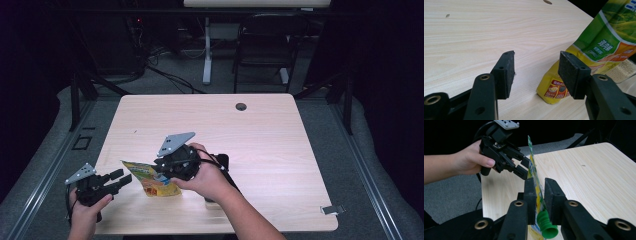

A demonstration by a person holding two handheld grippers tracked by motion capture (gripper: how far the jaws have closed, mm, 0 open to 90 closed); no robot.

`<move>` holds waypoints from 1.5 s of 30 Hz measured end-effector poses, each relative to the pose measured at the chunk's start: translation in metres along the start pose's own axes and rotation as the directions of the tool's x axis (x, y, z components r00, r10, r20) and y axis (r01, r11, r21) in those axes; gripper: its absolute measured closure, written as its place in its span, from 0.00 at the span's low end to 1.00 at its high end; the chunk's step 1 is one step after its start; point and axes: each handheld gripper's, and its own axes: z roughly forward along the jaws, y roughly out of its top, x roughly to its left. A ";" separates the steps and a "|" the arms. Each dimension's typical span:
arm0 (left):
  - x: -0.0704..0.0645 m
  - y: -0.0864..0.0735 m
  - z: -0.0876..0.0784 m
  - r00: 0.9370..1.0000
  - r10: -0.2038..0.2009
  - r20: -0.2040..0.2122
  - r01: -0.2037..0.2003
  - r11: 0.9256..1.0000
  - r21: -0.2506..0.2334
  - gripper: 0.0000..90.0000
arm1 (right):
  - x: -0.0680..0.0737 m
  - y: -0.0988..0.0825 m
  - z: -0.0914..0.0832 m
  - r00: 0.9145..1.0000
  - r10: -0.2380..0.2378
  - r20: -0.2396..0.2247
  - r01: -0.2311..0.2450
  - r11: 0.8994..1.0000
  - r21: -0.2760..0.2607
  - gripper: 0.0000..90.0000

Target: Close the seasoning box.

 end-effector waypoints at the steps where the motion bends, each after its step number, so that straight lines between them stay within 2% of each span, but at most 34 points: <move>1: 0.000 0.000 0.001 1.000 -0.002 0.000 0.002 1.000 -0.009 0.53 | 0.000 0.000 0.000 1.000 0.001 0.001 -0.001 1.000 -0.004 0.87; 15: 0.000 0.000 0.001 1.000 0.002 -0.002 -0.002 1.000 -0.008 0.54 | -0.001 0.002 -0.018 1.000 0.015 0.004 -0.015 0.999 -0.031 0.84; 22: 0.000 0.000 0.001 1.000 0.002 -0.002 -0.002 1.000 -0.003 0.54 | -0.005 0.000 -0.026 1.000 0.029 0.009 -0.029 0.999 -0.020 0.83; 28: 0.000 0.000 0.001 1.000 0.002 -0.003 -0.002 1.000 0.000 0.53 | -0.007 -0.004 -0.032 0.999 0.033 0.024 -0.032 0.999 -0.016 0.82; 45: 0.001 0.001 0.000 1.000 -0.002 -0.012 0.002 1.000 -0.005 0.54 | -0.018 -0.017 -0.046 0.994 0.081 0.078 -0.079 0.997 -0.021 0.79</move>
